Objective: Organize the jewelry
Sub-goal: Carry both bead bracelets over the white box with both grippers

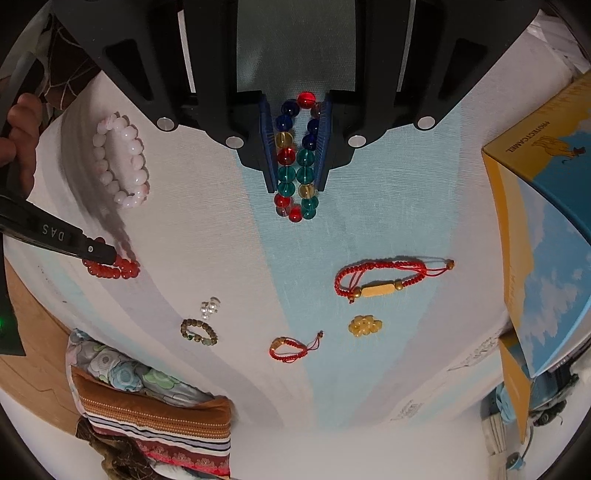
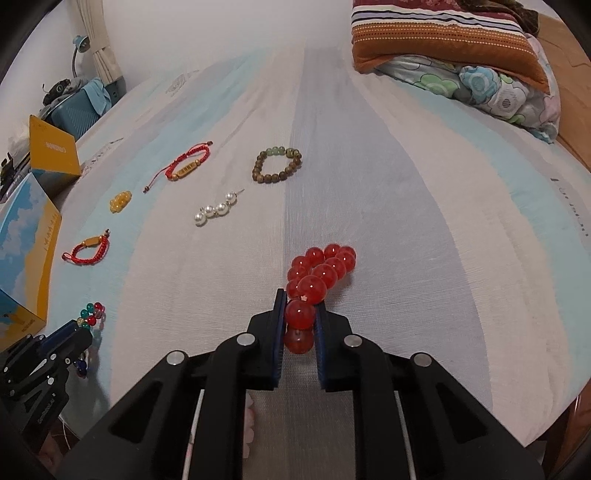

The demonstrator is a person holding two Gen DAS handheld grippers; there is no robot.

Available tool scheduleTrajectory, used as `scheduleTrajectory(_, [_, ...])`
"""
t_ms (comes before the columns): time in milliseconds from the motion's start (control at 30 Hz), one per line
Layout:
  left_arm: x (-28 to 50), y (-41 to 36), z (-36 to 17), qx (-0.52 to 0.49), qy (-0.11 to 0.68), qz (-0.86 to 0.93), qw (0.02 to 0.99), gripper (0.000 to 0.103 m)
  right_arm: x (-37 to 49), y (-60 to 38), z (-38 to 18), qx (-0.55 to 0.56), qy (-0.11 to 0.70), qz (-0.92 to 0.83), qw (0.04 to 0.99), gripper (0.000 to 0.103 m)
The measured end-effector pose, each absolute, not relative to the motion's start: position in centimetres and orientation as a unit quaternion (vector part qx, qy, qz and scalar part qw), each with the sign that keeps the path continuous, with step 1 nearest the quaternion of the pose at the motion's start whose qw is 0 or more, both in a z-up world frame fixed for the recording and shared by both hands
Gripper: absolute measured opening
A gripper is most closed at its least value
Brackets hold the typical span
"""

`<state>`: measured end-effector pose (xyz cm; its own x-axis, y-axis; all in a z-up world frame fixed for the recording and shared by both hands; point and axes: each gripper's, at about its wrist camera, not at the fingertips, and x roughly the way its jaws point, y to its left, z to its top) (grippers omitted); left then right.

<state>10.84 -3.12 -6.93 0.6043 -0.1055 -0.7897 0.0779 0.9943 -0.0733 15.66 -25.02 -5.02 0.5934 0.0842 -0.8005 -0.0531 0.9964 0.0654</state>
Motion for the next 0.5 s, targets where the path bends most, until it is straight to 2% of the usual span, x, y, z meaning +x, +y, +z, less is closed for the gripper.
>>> scheduleTrajectory(500, [11.7, -2.8, -3.2, -0.008, 0.426, -0.052, 0.903, 0.019, 15.5, -24.6, -1.0, 0.006, 0.423, 0.044, 0.905, 0.013])
